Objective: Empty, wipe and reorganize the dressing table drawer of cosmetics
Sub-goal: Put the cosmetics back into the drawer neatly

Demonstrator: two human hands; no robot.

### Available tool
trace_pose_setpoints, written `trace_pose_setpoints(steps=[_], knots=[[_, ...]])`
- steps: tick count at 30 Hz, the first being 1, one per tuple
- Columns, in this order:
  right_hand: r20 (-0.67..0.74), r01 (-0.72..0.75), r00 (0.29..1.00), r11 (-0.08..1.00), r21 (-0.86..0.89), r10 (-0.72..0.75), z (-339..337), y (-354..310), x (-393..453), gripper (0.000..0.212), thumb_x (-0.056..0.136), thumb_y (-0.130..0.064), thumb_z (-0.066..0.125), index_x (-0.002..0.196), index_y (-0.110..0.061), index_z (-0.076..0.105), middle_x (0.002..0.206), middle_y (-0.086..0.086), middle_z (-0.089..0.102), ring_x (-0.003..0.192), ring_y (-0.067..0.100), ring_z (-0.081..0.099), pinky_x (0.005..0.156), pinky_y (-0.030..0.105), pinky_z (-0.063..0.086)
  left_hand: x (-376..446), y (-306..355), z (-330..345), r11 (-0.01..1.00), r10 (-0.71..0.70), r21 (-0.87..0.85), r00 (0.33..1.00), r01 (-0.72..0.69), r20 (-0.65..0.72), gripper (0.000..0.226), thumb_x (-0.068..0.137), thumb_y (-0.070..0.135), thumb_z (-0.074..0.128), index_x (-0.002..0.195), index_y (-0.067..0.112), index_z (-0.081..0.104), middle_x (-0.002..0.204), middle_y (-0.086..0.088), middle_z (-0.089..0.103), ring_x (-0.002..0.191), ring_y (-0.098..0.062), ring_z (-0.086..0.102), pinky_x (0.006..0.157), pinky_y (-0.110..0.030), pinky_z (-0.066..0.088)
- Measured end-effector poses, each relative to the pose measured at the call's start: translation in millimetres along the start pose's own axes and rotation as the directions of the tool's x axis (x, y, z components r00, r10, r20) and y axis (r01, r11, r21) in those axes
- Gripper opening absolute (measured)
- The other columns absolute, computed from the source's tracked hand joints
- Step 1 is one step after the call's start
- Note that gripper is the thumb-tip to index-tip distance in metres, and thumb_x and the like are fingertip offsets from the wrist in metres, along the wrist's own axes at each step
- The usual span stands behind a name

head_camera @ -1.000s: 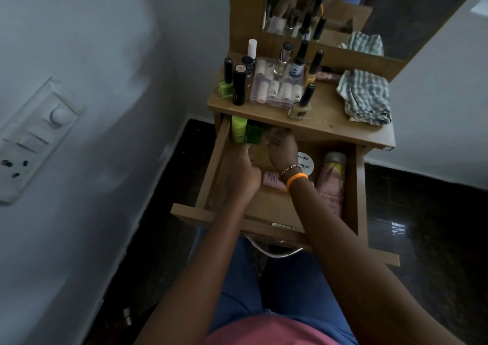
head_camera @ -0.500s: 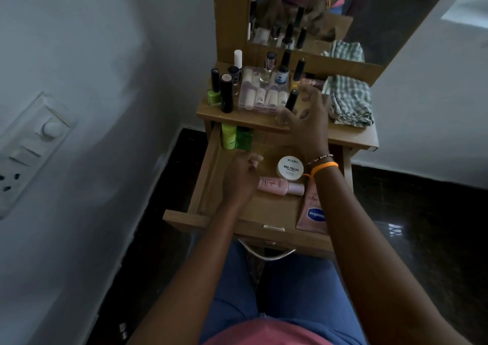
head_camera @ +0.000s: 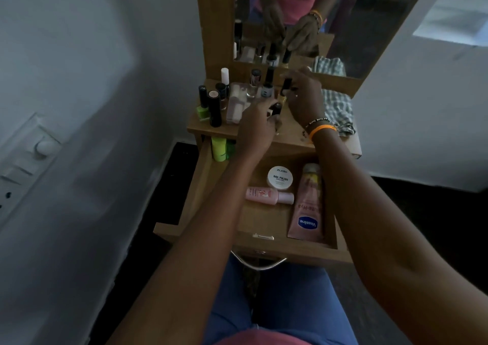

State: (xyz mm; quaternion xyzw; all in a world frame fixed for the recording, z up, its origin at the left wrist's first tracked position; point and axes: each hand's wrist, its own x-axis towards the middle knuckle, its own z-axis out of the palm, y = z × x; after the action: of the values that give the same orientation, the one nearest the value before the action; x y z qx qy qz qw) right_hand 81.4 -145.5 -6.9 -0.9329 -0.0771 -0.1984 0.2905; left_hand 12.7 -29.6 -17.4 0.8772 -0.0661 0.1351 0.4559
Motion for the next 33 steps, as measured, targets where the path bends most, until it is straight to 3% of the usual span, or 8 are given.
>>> trace_pose_setpoints(steps=[4,7,10,15,19,23,27,33], knots=[[-0.098,-0.039,0.994,0.999,0.033,0.042,-13,3,-12,0.016,0.078,-0.001,0.057,0.091,-0.006,0.065,0.101,0.015,0.062,0.087,0.024,0.059,0.069,0.022,0.038,-9,5,-11,0.999,-0.008,-0.044,0.998,0.005,-0.068,0.024,0.086,0.001,0.061,0.110,0.004,0.065,0.104,0.006,0.056,0.098,-0.009,0.055,0.074,-0.008,0.042],[-0.197,-0.053,0.977,0.986,0.158,0.084,-26,-4,-35,0.014,0.080,-0.002,0.058,0.093,-0.004,0.064,0.103,0.014,0.059,0.085,0.012,0.051,0.068,0.008,0.040,-17,4,-26,0.997,-0.022,-0.080,0.994,0.013,-0.104,0.021,0.086,0.009,0.063,0.107,0.007,0.064,0.113,0.000,0.059,0.100,-0.010,0.058,0.079,-0.014,0.050],[-0.232,-0.001,0.971,0.979,0.205,0.050,-33,-17,-69,0.016,0.082,-0.005,0.059,0.097,-0.004,0.065,0.101,0.013,0.058,0.088,0.013,0.052,0.073,0.004,0.036,-40,-4,-46,0.992,-0.097,-0.091,0.991,0.089,-0.088,0.024,0.087,0.013,0.064,0.111,0.011,0.063,0.111,0.001,0.063,0.093,-0.001,0.056,0.071,0.003,0.041],[-0.063,-0.033,0.996,0.951,0.308,0.055,-16,-41,-134,0.011,0.080,-0.014,0.067,0.088,-0.006,0.065,0.091,0.007,0.061,0.079,0.011,0.055,0.070,0.018,0.045,-89,-35,-67,0.976,-0.217,-0.026,0.972,0.215,-0.094,0.017,0.084,0.010,0.066,0.099,0.017,0.063,0.090,0.008,0.061,0.080,0.000,0.056,0.069,-0.007,0.042],[0.113,-0.087,0.992,0.942,0.323,0.053,16,-57,-163,0.013,0.078,-0.018,0.070,0.081,-0.007,0.063,0.082,0.006,0.061,0.072,0.017,0.058,0.068,0.030,0.048,-112,-58,-74,0.939,-0.328,0.102,0.944,0.329,-0.029,0.012,0.082,0.011,0.067,0.089,0.019,0.061,0.086,0.005,0.064,0.080,-0.011,0.062,0.074,-0.031,0.053],[0.293,-0.210,0.948,0.934,0.289,0.123,41,-70,-182,0.015,0.080,-0.021,0.069,0.082,-0.010,0.059,0.081,0.006,0.065,0.075,0.022,0.062,0.071,0.042,0.050,-126,-68,-84,0.906,-0.373,0.232,0.927,0.355,0.038,0.010,0.078,0.016,0.073,0.084,0.015,0.064,0.081,0.002,0.066,0.075,-0.013,0.064,0.067,-0.028,0.051],[0.369,-0.193,0.925,0.951,0.241,0.094,51,-79,-193,0.015,0.079,-0.016,0.068,0.083,-0.005,0.060,0.081,0.010,0.067,0.076,0.025,0.062,0.070,0.036,0.046,-139,-74,-86,0.887,-0.395,0.290,0.915,0.359,0.077,0.010,0.076,0.016,0.074,0.083,0.015,0.067,0.076,0.005,0.065,0.072,-0.011,0.065,0.062,-0.025,0.053],[0.415,-0.118,0.910,0.971,0.206,0.022,52,-80,-193,0.006,0.077,-0.013,0.065,0.076,-0.007,0.066,0.077,0.008,0.066,0.069,0.018,0.057,0.066,0.029,0.042,-149,-86,-84,0.874,-0.437,0.283,0.895,0.396,0.095,0.010,0.074,0.015,0.076,0.079,0.017,0.068,0.077,0.001,0.069,0.072,-0.013,0.067,0.068,-0.036,0.058]])
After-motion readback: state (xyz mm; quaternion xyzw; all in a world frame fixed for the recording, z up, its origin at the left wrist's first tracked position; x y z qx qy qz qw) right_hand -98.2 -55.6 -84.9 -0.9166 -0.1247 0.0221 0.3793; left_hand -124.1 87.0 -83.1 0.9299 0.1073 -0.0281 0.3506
